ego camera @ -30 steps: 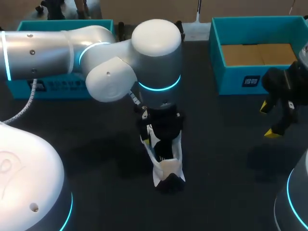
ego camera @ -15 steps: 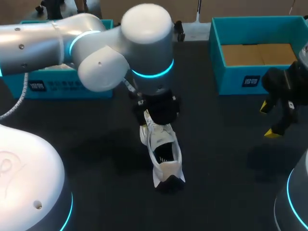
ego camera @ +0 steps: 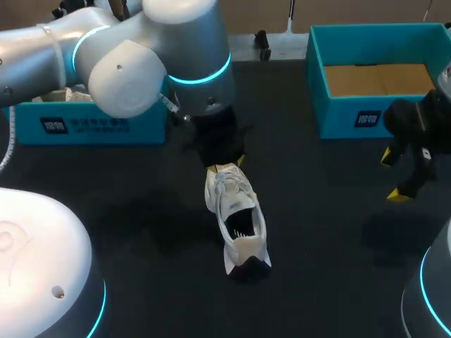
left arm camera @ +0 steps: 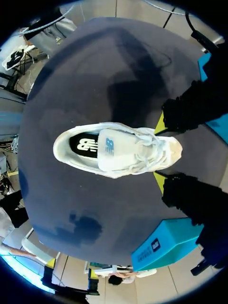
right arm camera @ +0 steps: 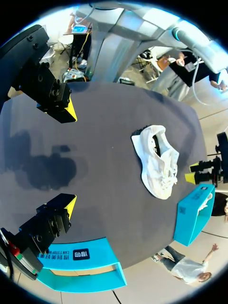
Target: Take the shoe out of the shoebox, open the shoe tongue, remove and reinsert the insole, then place the shoe into the shoebox
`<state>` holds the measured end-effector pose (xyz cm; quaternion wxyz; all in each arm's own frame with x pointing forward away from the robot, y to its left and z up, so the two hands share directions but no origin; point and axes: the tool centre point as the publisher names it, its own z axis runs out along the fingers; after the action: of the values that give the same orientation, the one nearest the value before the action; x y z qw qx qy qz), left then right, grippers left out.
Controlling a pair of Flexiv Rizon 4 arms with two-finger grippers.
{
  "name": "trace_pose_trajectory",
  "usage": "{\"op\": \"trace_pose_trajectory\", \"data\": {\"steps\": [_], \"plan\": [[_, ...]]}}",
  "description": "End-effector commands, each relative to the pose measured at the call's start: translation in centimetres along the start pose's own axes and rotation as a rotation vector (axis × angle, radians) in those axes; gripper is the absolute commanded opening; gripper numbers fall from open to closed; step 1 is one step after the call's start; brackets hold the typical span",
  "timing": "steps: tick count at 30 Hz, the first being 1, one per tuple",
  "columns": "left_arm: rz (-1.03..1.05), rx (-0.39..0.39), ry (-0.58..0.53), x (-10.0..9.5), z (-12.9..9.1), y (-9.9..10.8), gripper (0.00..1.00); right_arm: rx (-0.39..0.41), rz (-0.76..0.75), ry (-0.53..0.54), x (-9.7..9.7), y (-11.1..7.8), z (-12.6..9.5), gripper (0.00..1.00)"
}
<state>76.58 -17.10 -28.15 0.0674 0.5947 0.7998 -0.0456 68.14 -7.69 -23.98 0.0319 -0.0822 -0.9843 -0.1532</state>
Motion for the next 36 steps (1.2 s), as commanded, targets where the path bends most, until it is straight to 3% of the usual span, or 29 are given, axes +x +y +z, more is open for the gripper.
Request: {"op": "trace_pose_trajectory", "data": {"steps": [1, 17, 26, 33, 36], "plan": [[0.011, 0.007, -0.004, 0.0, 1.4, -0.9, 0.04, 0.002, 0.001, -0.002, 0.1, 0.0, 0.1, 1.0], [0.056, 0.089, 0.06, 0.8, 5.9, -4.6, 0.26, 0.002, 0.001, -0.002, 0.1, 0.0, 0.1, 1.0], [0.059, 0.057, 0.037, 0.6, 4.1, -4.3, 0.32, 0.002, 0.001, -0.002, 0.1, 0.0, 0.1, 1.0], [0.07, 0.097, 0.082, 0.4, 6.9, -5.5, 0.35, 0.002, 0.001, -0.002, 0.1, 0.0, 0.1, 1.0], [0.069, 0.095, 0.078, 0.4, 6.8, -5.6, 0.37, 0.002, 0.001, -0.002, 0.1, 0.0, 0.1, 1.0]]}}
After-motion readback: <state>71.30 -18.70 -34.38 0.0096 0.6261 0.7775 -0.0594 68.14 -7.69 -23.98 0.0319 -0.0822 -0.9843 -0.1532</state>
